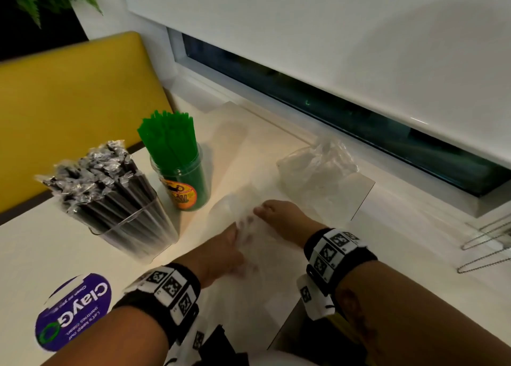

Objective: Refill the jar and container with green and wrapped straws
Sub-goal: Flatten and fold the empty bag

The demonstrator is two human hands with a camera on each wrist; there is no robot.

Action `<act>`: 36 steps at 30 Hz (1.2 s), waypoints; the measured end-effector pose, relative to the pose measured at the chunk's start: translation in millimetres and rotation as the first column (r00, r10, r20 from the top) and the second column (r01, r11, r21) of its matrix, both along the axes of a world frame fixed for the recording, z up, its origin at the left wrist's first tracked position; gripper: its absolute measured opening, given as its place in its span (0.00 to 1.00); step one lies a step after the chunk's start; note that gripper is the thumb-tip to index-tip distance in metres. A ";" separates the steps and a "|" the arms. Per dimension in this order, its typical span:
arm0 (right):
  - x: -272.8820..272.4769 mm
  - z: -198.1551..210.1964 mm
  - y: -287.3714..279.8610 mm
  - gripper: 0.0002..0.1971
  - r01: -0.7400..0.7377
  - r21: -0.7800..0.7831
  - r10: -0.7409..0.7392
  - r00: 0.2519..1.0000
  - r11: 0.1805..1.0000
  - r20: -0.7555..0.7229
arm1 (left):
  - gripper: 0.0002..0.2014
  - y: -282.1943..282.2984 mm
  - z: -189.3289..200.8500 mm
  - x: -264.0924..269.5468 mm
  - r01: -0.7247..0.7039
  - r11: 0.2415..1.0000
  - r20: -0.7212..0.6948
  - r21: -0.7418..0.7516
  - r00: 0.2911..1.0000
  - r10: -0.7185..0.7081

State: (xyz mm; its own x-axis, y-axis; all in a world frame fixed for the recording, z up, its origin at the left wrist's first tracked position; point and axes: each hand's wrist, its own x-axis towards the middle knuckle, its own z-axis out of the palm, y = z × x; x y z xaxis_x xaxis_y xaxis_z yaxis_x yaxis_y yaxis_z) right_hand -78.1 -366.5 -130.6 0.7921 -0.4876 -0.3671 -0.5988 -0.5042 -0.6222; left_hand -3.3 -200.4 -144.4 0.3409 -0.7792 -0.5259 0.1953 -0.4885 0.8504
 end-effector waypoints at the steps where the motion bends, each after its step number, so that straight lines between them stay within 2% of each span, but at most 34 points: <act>1: -2.3 2.5 -6.2 0.18 0.060 0.001 -0.060 0.998 0.998 0.027 | 0.48 6.7 -6.6 2.4 -0.013 0.999 0.019 0.033 1.000 0.012; 3: -10.9 14.0 -26.9 0.14 0.275 0.025 -0.276 0.951 0.961 0.143 | 0.56 22.5 -14.8 10.3 0.027 0.996 0.081 0.085 0.996 -0.034; 4: -17.0 22.8 -40.1 0.14 0.411 0.057 -0.412 0.881 0.910 0.232 | 0.56 30.1 -17.6 13.2 0.054 0.993 0.098 0.101 0.993 -0.064; 6: -32.0 42.6 -61.0 0.15 0.638 0.120 -0.621 0.662 0.761 0.420 | 0.51 40.1 -24.1 19.6 0.044 0.993 0.088 0.113 0.995 -0.054; 7: -38.2 49.4 -67.2 0.15 0.687 0.143 -0.655 0.578 0.713 0.486 | 0.50 43.4 -27.6 22.4 0.005 0.994 0.077 0.111 0.997 -0.013; 9: -46.7 52.4 -74.9 0.16 0.665 0.280 -0.689 0.494 0.692 0.530 | 0.48 48.2 -32.9 24.1 -0.077 0.994 0.074 0.072 0.995 0.072; 10: -51.2 49.9 -77.2 0.17 0.620 0.373 -0.713 0.495 0.690 0.497 | 0.43 50.2 -37.2 26.7 -0.123 0.991 0.139 0.054 0.984 0.115; 11: -56.5 46.7 -77.1 0.19 0.575 0.431 -0.718 0.545 0.695 0.432 | 0.33 51.2 -36.2 28.0 -0.172 0.984 0.248 0.050 0.956 0.155; 12: -63.8 41.6 -76.5 0.21 0.535 0.464 -0.700 0.629 0.706 0.338 | 0.22 52.1 -32.4 27.8 -0.219 0.974 0.404 0.064 0.898 0.175; 13: -71.7 37.4 -74.3 0.23 0.505 0.481 -0.657 0.720 0.716 0.222 | 0.16 52.4 -27.3 26.8 -0.258 0.964 0.549 0.069 0.817 0.179; 15: -86.9 25.8 -68.5 0.21 0.449 0.504 -0.545 0.837 0.738 0.052 | 0.17 49.3 -14.3 21.8 -0.270 0.961 0.757 0.059 0.640 0.133; 16: -91.4 18.4 -66.0 0.18 0.412 0.499 -0.488 0.873 0.762 0.024 | 0.18 45.8 -5.2 18.4 -0.270 0.962 0.797 0.039 0.589 0.133; 18: -94.4 5.9 -61.8 0.17 0.358 0.447 -0.404 0.915 0.820 0.008 | 0.26 38.1 4.2 16.3 -0.297 0.955 0.801 -0.009 0.570 0.185; 19: -94.1 3.0 -58.9 0.17 0.339 0.428 -0.377 0.926 0.837 0.004 | 0.25 32.5 5.1 17.3 -0.284 0.959 0.814 -0.013 0.554 0.175; 21: -93.7 0.8 -57.2 0.15 0.304 0.420 -0.340 0.941 0.855 0.012 | 0.15 18.5 10.8 17.5 -0.186 0.978 0.890 0.089 0.455 0.005; 22: -95.2 0.4 -58.3 0.14 0.294 0.430 -0.332 0.943 0.853 0.014 | 0.14 13.8 11.4 18.2 -0.155 0.982 0.900 0.108 0.434 -0.031; 23: -96.9 2.4 -58.8 0.14 0.293 0.436 -0.334 0.942 0.851 0.017 | 0.16 11.3 7.8 19.8 -0.161 0.984 0.891 0.074 0.454 0.007; 24: -99.9 2.2 -61.3 0.13 0.319 0.423 -0.365 0.930 0.848 0.032 | 0.18 10.6 6.6 20.9 -0.217 0.976 0.844 0.022 0.527 0.098; 25: -103.7 4.1 -63.0 0.13 0.363 0.394 -0.420 0.905 0.845 0.067 | 0.18 12.0 1.4 23.5 -0.309 0.950 0.761 -0.053 0.603 0.239; 26: -108.5 2.0 -68.0 0.13 0.441 0.363 -0.509 0.853 0.821 0.113 | 0.19 15.1 -4.6 25.7 -0.421 0.900 0.666 -0.112 0.641 0.382; 27: -113.9 1.6 -71.6 0.13 0.518 0.368 -0.602 0.782 0.772 0.162 | 0.21 18.1 -9.1 26.3 -0.517 0.841 0.581 -0.162 0.638 0.505; 28: -120.2 -0.3 -76.0 0.15 0.566 0.412 -0.675 0.713 0.714 0.190 | 0.23 21.1 -13.3 26.0 -0.567 0.805 0.536 -0.175 0.631 0.561; 29: -125.8 -2.0 -78.5 0.17 0.569 0.471 -0.707 0.682 0.674 0.189 | 0.24 23.6 -16.6 25.2 -0.577 0.796 0.539 -0.183 0.618 0.572; 31: -134.3 -6.2 -81.2 0.17 0.508 0.557 -0.678 0.722 0.657 0.141 | 0.25 26.2 -21.4 22.3 -0.555 0.820 0.559 -0.140 0.639 0.529; 33: -136.2 -5.5 -79.5 0.12 0.433 0.599 -0.601 0.792 0.674 0.104 | 0.28 28.6 -21.6 15.9 -0.520 0.853 0.485 -0.041 0.736 0.472; 35: -131.0 -3.1 -77.7 0.14 0.421 0.592 -0.585 0.804 0.687 0.108 | 0.44 33.7 -28.3 14.8 -0.379 0.925 0.374 0.012 0.860 0.348; 36: -127.5 -3.4 -78.1 0.14 0.432 0.595 -0.610 0.782 0.678 0.128 | 0.51 38.1 -28.7 14.9 -0.326 0.945 0.292 0.018 0.906 0.307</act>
